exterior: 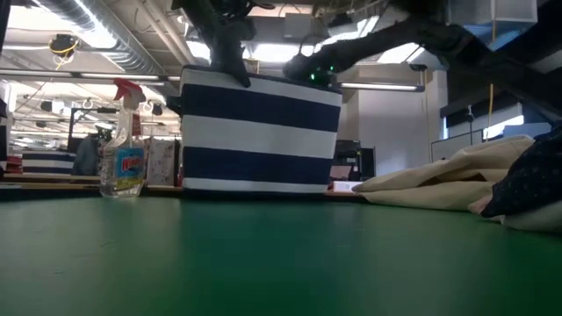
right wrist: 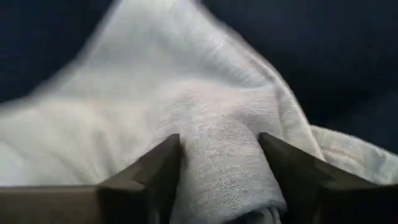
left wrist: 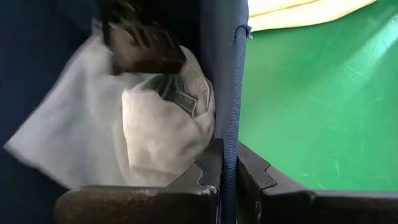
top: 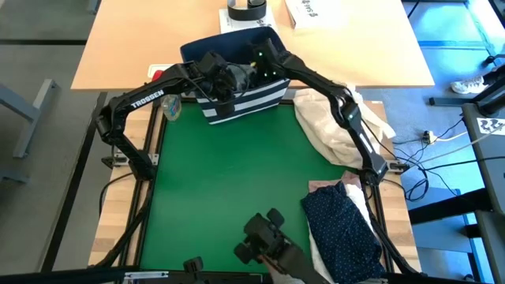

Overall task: Fold laundry
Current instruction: Put the blue jeans into the blue laundry bin, then put the stacked polos into the blue laundry bin

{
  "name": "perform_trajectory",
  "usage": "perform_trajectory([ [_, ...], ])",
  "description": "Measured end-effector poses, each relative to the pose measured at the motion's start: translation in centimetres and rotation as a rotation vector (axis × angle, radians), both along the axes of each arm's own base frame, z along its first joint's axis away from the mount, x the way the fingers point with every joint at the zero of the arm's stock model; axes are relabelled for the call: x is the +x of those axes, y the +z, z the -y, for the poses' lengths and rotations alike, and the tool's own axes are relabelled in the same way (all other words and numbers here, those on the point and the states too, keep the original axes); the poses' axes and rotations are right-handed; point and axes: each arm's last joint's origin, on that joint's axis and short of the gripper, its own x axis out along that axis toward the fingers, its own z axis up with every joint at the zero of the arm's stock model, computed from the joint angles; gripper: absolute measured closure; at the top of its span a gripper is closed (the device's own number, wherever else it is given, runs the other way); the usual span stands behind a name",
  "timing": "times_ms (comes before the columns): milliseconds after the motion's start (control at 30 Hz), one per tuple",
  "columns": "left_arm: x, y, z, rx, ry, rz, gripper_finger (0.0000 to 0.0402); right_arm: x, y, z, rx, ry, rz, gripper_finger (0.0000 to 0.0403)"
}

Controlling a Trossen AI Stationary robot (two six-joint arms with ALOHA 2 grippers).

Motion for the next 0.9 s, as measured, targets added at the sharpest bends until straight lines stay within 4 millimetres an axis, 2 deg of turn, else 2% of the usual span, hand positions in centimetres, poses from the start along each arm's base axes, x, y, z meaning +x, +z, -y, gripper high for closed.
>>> perform_trajectory([
  [100,0.0,-0.1,0.0,-0.003,0.003,-0.004,0.0386,-0.5,-3.2,0.1,0.101,0.006,-0.154,0.0220],
  [167,0.0,-0.1,0.0,-0.003,0.010,-0.012,0.0386,-0.6,-4.2,-0.1,0.129,0.022,-0.210,0.0237],
  [267,0.0,-0.1,0.0,0.008,0.019,-0.010,0.0386,-0.6,-4.3,0.0,0.133,0.024,-0.214,0.0253],
  [367,0.0,-0.1,0.0,0.012,0.024,-0.014,0.0386,-0.7,-2.4,-0.1,0.092,0.035,-0.155,0.0262],
  [467,0.0,-0.1,-0.1,0.012,0.031,-0.011,0.0386,-1.0,0.5,-0.2,0.020,0.035,-0.057,0.0266],
  [567,0.0,-0.1,-0.1,0.005,0.038,-0.005,0.0383,-2.3,5.6,-1.3,-0.048,0.059,0.063,0.0267],
  [633,0.0,-0.1,-0.1,0.010,0.037,-0.007,0.0371,-3.5,9.5,-2.8,-0.090,0.088,0.147,0.0267],
  [700,-0.1,0.3,0.0,0.012,0.039,-0.009,0.0351,-4.5,12.4,-4.5,-0.123,0.106,0.192,0.0267],
  [833,-0.2,2.0,0.1,0.040,0.016,0.016,0.0300,-5.7,15.9,-8.6,-0.145,0.185,0.198,0.0267],
  [900,-0.4,3.2,0.3,0.059,0.008,0.026,0.0274,-6.8,18.3,-11.3,-0.166,0.226,0.230,0.0267],
])
